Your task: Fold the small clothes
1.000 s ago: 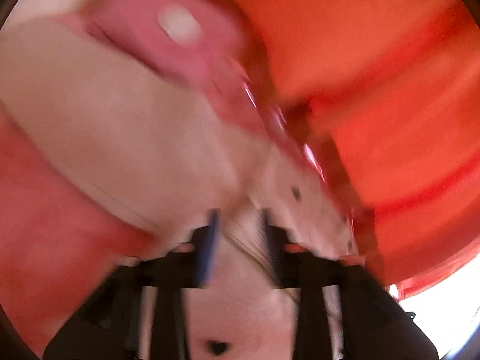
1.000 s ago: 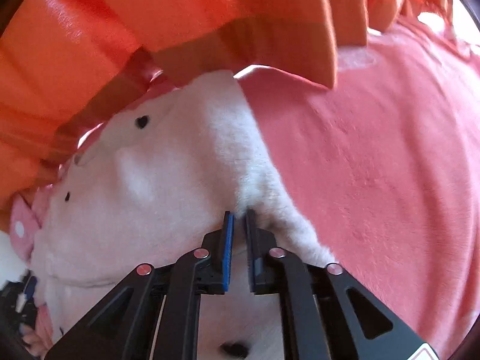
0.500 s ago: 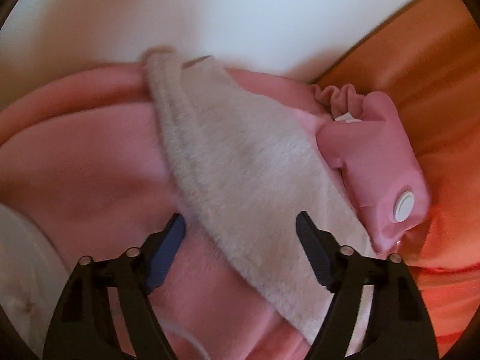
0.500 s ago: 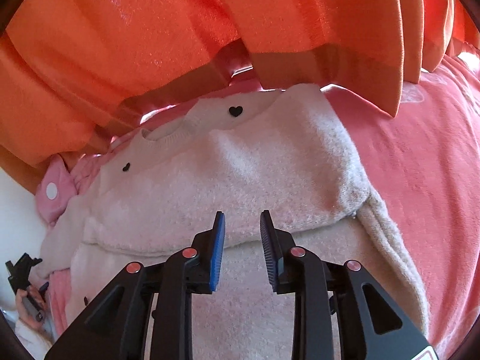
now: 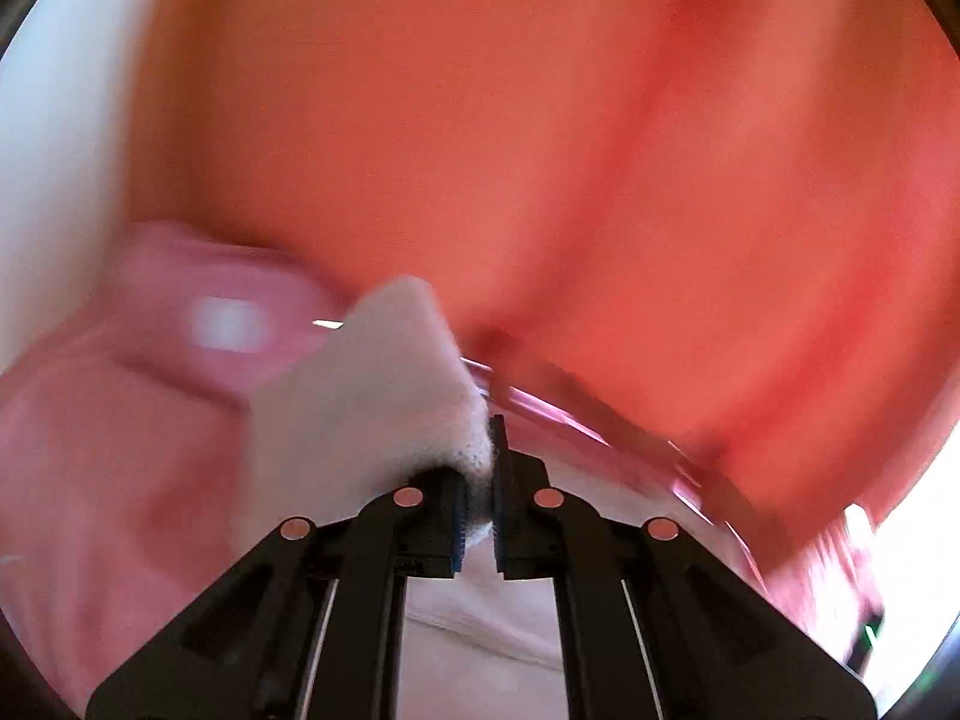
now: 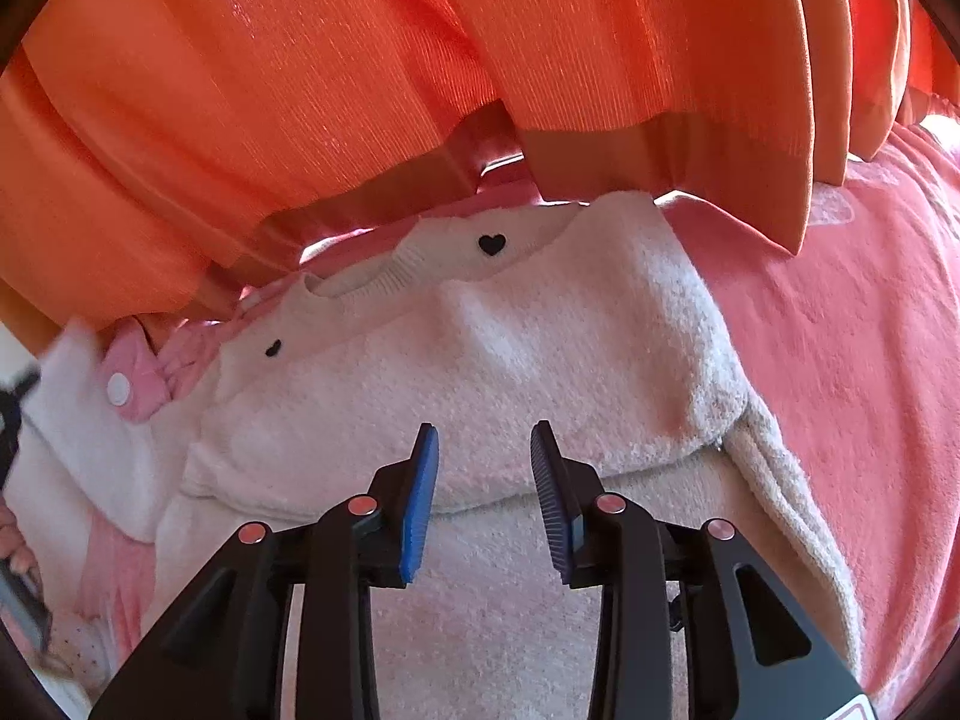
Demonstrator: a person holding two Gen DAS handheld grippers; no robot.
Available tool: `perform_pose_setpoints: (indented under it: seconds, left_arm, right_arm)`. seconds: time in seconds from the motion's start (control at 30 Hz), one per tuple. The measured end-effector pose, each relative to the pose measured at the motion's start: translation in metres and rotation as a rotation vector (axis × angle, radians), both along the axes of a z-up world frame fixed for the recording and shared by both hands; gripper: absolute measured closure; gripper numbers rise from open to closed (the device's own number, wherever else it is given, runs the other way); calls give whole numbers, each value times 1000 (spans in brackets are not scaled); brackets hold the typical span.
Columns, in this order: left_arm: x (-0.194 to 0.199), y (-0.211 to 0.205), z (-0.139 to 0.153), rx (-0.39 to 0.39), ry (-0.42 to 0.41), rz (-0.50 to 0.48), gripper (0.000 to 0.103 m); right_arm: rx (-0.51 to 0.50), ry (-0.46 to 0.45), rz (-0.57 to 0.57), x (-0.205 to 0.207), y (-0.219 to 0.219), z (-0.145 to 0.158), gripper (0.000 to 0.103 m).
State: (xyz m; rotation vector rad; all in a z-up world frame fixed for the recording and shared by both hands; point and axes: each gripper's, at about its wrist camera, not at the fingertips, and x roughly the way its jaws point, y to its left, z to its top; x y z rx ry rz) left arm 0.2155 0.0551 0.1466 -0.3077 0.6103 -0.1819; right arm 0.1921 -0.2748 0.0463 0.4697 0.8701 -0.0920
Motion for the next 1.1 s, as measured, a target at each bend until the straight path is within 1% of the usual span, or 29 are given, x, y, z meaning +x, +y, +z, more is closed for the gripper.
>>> perform_pose_setpoints:
  seconds: [0.03, 0.07, 0.1, 0.13, 0.17, 0.2, 0.23, 0.27, 0.3, 0.33, 0.37, 0.43, 0.47, 0.5, 0.53, 0.57, 0.63, 0.67, 0.7, 0.77, 0.83, 0.9, 0.93, 0.97, 1.0, 1.03, 1.1]
  left_arm:
    - [-2, -40, -9, 19, 25, -77, 96]
    - [-4, -71, -22, 40, 56, -130, 94]
    - [-7, -105, -42, 70, 102, -182, 91]
    - [-10, -131, -65, 109, 152, -208, 80]
    - [-11, -144, -81, 139, 184, -211, 76]
    - [-16, -151, -96, 171, 215, -206, 67]
    - [-21, -151, -105, 189, 230, -195, 62]
    - [-31, -142, -111, 195, 234, -174, 60]
    - [-34, -131, -112, 190, 235, -148, 51]
    - [-40, -107, -110, 175, 235, -97, 42]
    - [-39, -92, -109, 161, 233, -55, 39]
    - [-38, -45, -107, 105, 238, 61, 33]
    - [-33, -31, -109, 82, 249, 103, 32]
    - [-30, -15, -113, 53, 269, 145, 32]
    - [-23, 3, -120, 24, 311, 201, 33]
    - [-20, 13, -125, 5, 333, 232, 33]
    - [-16, 35, -134, -34, 373, 289, 33]
    - [-16, 43, -134, -39, 383, 296, 33]
    - [-14, 49, -137, -46, 393, 298, 34]
    - [-8, 51, -141, -48, 409, 299, 35]
    - [-3, 47, -144, -30, 411, 299, 35]
    - [2, 45, -146, -3, 417, 296, 35]
    - [4, 42, -147, 8, 418, 294, 35]
    - [-2, 43, -150, 13, 420, 292, 35]
    - [-2, 43, -151, 16, 421, 291, 35]
    - [-1, 42, -151, 12, 421, 289, 35]
    - [-5, 50, -150, -14, 422, 288, 36]
  right_arm:
    - [3, 1, -1, 0, -2, 0, 64]
    - [5, 3, 1, 1, -3, -1, 61]
    - [2, 9, 3, 1, -5, -2, 60]
    - [-4, 14, 1, 2, -7, -2, 59]
    - [-15, 18, -1, 2, -8, -2, 59]
    - [-27, 20, -3, 2, -10, -2, 59]
    - [-41, 21, -9, 2, -13, 0, 58]
    - [-42, 18, -11, 2, -15, 0, 54]
    - [-35, 14, -9, 3, -17, 2, 52]
    - [-29, 12, -7, 3, -18, 2, 51]
    - [-24, 12, -3, 5, -19, 1, 50]
    - [-5, 18, 12, 10, -17, -2, 50]
    - [10, 24, 22, 13, -15, -4, 50]
    - [18, 28, 33, 14, -11, -5, 50]
    - [9, 31, 52, 15, -3, -5, 50]
    - [-13, 25, 74, 14, 7, -3, 50]
    - [-113, -10, 166, 13, 39, 6, 50]
    - [-161, -28, 212, 12, 55, 9, 47]
    - [-225, -59, 282, 13, 80, 13, 45]
    - [-286, -88, 360, 16, 110, 12, 41]
    - [-356, -92, 441, 24, 144, 1, 41]
    - [-418, -56, 481, 33, 165, -18, 42]
    - [-424, -38, 492, 36, 168, -24, 46]
    - [-417, -29, 499, 39, 168, -29, 61]
    - [-394, -37, 496, 39, 164, -28, 73]
    - [-337, -49, 462, 38, 150, -19, 94]
    - [-198, -93, 346, 36, 112, 3, 93]
